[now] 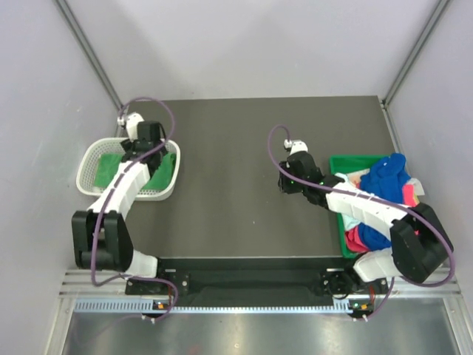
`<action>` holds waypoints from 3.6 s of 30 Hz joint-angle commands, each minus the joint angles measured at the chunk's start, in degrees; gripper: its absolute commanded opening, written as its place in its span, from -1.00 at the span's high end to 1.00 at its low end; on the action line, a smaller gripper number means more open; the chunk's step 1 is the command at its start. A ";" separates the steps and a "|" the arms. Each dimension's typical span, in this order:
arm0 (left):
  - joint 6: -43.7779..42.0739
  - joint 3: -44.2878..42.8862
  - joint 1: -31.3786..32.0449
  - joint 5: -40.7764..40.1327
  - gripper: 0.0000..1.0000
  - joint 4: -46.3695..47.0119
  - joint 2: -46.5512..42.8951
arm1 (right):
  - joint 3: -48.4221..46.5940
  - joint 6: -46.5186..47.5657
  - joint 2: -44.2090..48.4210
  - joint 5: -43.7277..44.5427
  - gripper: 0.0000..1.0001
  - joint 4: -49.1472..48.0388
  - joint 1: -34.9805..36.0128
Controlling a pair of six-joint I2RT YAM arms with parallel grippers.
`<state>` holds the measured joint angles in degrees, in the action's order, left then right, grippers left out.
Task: Fold and stack the towels
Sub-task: Neatly place the folded towel into the bin, then grab crumpled towel, then move the towel to the center of the board
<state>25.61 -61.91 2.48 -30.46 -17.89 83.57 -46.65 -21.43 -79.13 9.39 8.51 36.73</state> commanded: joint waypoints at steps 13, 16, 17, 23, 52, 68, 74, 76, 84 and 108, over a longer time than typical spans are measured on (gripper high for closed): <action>-2.49 3.64 31.96 17.61 -0.57 -2.93 -18.53 | -5.73 -4.67 18.66 18.12 -0.21 25.67 -19.94; -4.15 3.64 34.69 21.05 -0.57 -4.17 -18.62 | -4.50 -5.99 20.24 20.58 -0.43 28.30 -21.61; -4.33 4.07 35.22 21.66 -0.57 -4.87 -18.97 | -3.89 -6.43 20.94 21.45 -0.53 28.75 -22.66; -3.37 7.59 35.22 27.20 -0.57 -3.47 -23.44 | 0.68 -7.92 22.09 21.02 -0.70 30.95 -27.49; -2.05 10.67 35.22 27.39 -0.36 -2.42 -29.60 | -15.98 -5.99 24.56 -0.94 1.00 31.83 -34.27; -2.75 2.51 35.05 16.67 -0.30 -2.67 -26.79 | -55.45 -3.18 4.00 -3.32 1.00 30.25 -23.65; -2.84 -0.75 34.70 10.95 -0.32 -3.82 -26.35 | -69.61 -1.69 -6.29 -4.38 1.00 29.46 -15.65; -2.67 -1.63 34.43 9.02 -0.33 -3.99 -26.61 | -71.12 -1.25 -8.13 -3.68 1.00 29.11 -11.88; -2.32 -3.39 29.35 7.07 -0.36 -5.05 -26.62 | -62.48 0.07 -5.93 -0.16 1.00 21.98 -3.33; 0.41 -2.00 18.00 18.59 -0.32 -2.51 -24.68 | -46.89 3.78 -6.16 -9.12 1.00 8.04 0.42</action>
<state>25.21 -65.71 20.78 -12.62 -23.35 60.45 -109.80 -16.16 -94.08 4.32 25.82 32.51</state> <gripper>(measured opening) 0.658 0.014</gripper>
